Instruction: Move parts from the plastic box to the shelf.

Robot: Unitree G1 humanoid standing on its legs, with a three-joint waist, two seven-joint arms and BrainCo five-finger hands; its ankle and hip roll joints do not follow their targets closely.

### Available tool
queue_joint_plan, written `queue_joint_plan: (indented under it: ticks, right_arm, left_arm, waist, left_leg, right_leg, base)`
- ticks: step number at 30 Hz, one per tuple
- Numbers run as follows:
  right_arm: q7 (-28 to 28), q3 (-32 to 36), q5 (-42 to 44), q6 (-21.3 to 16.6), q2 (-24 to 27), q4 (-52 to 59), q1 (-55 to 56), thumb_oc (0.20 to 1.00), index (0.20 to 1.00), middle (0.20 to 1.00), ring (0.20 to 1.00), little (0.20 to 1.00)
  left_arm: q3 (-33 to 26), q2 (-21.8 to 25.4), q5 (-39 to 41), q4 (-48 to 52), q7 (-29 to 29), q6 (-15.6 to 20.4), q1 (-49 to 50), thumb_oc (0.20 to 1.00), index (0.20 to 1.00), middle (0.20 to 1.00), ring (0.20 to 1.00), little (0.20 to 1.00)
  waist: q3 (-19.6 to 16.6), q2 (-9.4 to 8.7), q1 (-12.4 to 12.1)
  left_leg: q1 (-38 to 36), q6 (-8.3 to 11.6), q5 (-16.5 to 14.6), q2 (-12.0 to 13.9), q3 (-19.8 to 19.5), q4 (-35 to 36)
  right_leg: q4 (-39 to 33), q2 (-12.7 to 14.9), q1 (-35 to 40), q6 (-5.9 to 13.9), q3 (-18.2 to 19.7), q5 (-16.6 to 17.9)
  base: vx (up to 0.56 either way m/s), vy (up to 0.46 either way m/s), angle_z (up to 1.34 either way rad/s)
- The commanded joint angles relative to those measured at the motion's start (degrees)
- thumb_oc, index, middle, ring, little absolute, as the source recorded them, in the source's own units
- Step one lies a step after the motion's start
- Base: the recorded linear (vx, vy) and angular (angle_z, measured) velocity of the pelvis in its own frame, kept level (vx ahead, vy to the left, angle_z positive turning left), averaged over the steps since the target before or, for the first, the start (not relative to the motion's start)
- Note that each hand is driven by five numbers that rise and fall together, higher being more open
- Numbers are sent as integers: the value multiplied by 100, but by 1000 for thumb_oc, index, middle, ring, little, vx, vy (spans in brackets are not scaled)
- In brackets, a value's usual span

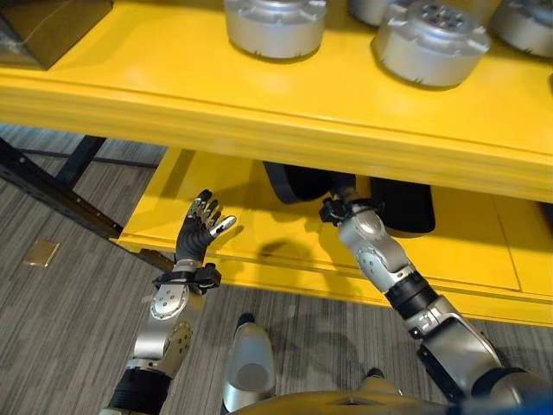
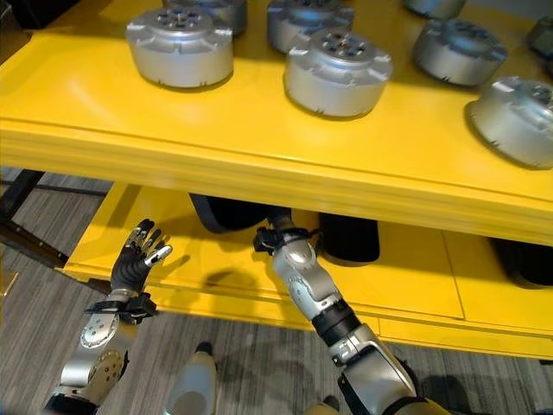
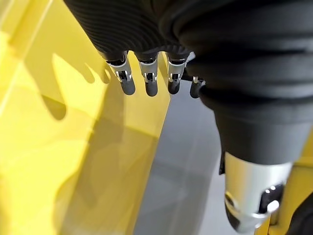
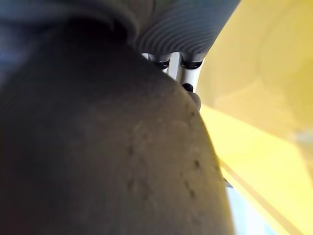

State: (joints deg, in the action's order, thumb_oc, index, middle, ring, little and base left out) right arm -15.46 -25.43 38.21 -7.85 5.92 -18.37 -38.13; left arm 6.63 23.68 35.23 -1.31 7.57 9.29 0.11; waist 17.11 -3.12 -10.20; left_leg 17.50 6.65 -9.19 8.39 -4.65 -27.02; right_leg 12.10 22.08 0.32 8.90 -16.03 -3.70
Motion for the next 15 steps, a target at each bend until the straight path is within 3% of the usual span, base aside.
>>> queue_joint_plan:
  ticks: [1, 6, 15]
  right_arm:
    - [-150, 394, 180, -558, -426, 37, -646, 200, 200, 200, 200, 200]
    - [-393, 577, 141, -584, -527, -450, -1116, 200, 200, 200, 200, 200]
    - [-1054, 1191, 41, -683, -641, -1666, -1801, 200, 200, 200, 200, 200]
  left_arm:
    - [178, 413, 116, 233, 99, 301, -152, 1000, 1000, 1000, 1000, 1000]
    - [312, 511, 181, 236, 172, 345, -317, 1000, 1000, 1000, 1000, 1000]
    - [810, 588, 309, 267, 317, 457, -597, 1000, 1000, 1000, 1000, 1000]
  waist:
    - [-114, -122, -117]
    - [2, -24, -211]
    - [332, 316, -366]
  left_leg:
    - [-195, -159, -134, -29, 8, -211]
    - [153, -201, -253, -35, -93, -573]
    - [889, -355, -513, -274, -269, -1346]
  right_leg:
    - [1307, 139, -696, 117, 295, -80]
    - [1649, 157, -1042, 89, 356, -215]
    - [2422, 305, -1649, -11, 442, -569]
  base:
    - [-94, 21, 19]
    - [-66, 21, 14]
    - [-63, 39, 9]
